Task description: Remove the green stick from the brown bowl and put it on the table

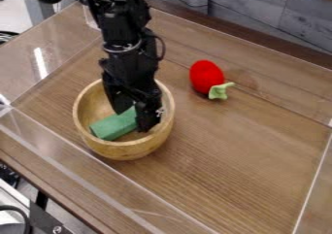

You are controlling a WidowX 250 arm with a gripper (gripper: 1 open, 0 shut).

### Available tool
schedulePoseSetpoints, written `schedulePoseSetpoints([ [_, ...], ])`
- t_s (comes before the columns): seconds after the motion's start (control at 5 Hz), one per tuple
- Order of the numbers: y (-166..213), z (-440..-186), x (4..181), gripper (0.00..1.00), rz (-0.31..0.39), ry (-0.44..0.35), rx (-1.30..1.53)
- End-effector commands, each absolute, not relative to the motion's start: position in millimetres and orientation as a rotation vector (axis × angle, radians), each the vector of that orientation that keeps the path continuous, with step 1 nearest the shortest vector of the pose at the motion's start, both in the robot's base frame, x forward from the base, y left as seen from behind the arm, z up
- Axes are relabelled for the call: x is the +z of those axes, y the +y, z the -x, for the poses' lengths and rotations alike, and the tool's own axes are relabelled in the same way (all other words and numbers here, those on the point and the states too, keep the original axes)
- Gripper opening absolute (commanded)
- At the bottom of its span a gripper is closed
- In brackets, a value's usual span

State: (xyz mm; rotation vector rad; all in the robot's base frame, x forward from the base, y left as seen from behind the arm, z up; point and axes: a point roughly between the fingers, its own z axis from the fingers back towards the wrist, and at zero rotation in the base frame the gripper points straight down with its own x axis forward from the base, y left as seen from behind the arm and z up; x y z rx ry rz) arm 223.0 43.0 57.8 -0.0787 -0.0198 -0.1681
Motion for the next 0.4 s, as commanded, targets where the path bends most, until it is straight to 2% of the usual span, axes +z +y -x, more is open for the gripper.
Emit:
schedulePoseSetpoints([
  [0.0,41.4,-237.7,63.3,1.00,0.073,-0.058,-0.099],
  [0.2,41.7,-235.9,55.9,1.00,0.078,-0.052,-0.135],
])
